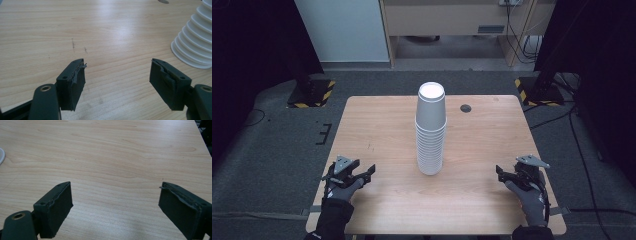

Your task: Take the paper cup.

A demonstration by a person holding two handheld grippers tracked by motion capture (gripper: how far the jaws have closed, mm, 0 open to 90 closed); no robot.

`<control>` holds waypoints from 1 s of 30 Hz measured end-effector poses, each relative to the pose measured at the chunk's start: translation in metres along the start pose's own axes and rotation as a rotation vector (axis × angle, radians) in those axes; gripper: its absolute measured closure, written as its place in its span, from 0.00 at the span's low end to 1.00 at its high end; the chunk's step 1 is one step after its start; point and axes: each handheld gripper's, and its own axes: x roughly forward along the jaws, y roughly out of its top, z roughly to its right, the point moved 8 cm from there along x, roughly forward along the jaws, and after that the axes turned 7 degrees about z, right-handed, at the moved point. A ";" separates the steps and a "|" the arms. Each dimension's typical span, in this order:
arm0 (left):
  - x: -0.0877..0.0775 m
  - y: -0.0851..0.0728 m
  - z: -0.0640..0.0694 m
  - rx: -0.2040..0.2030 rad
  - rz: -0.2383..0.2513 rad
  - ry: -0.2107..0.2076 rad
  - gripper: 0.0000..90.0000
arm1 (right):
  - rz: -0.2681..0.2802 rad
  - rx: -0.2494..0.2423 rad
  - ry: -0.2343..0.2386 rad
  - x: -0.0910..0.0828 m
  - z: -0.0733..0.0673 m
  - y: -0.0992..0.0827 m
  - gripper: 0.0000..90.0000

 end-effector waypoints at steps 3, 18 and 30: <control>0.000 -0.001 0.000 0.007 -0.004 0.002 0.29 | 0.009 -0.005 0.006 -0.002 -0.001 0.002 0.13; 0.001 0.001 0.002 0.020 0.012 -0.010 0.28 | 0.085 -0.007 0.051 -0.016 -0.016 0.021 0.13; 0.000 0.003 0.004 0.027 0.023 -0.015 0.28 | 0.138 -0.018 0.094 -0.026 -0.029 0.039 0.12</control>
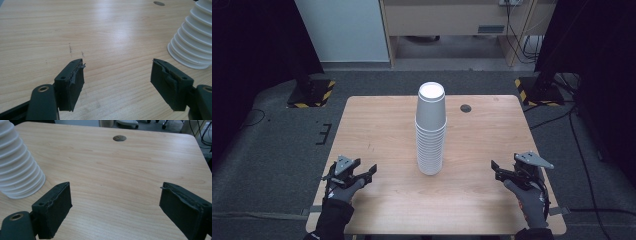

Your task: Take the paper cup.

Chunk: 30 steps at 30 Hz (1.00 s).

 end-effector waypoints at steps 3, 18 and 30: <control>0.000 0.001 0.002 0.005 0.004 -0.008 0.28 | 0.023 0.001 0.015 -0.002 -0.005 0.009 0.12; 0.001 0.002 0.002 0.005 0.008 -0.006 0.28 | 0.090 -0.013 0.063 -0.006 -0.025 0.038 0.11; 0.001 0.001 0.002 0.012 0.003 -0.006 0.28 | 0.156 -0.005 0.090 -0.014 -0.035 0.066 0.11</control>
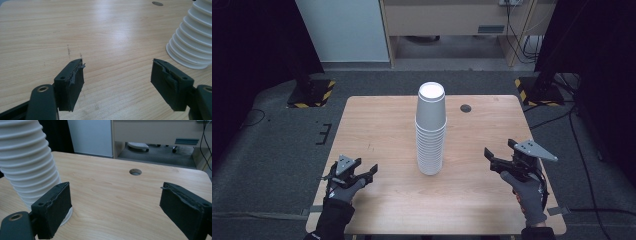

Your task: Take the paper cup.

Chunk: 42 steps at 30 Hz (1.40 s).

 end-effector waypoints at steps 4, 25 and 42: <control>0.000 0.000 0.000 0.002 -0.001 0.001 0.28 | 0.022 0.001 0.013 0.001 -0.006 0.010 0.12; 0.001 -0.002 0.000 0.010 -0.011 0.002 0.28 | 0.144 -0.028 0.113 0.009 -0.049 0.087 0.11; 0.001 -0.002 0.000 0.010 -0.015 0.003 0.28 | 0.191 -0.031 0.194 0.020 -0.090 0.128 0.11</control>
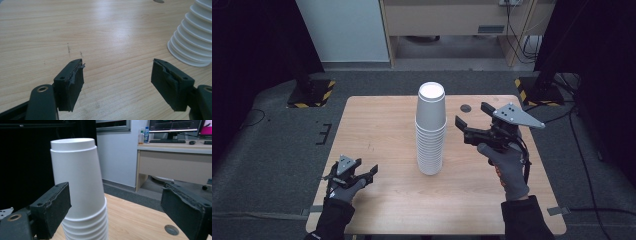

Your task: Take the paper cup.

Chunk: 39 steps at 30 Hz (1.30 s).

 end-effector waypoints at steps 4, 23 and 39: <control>0.000 0.000 0.000 0.000 0.000 0.000 0.27 | -0.003 -0.005 0.016 0.009 -0.009 0.003 0.11; 0.000 -0.001 -0.001 0.001 -0.005 0.003 0.27 | -0.023 0.007 0.074 0.048 -0.036 -0.001 0.11; 0.000 -0.002 -0.002 0.000 -0.008 0.005 0.27 | -0.057 -0.019 0.090 0.083 -0.052 -0.011 0.11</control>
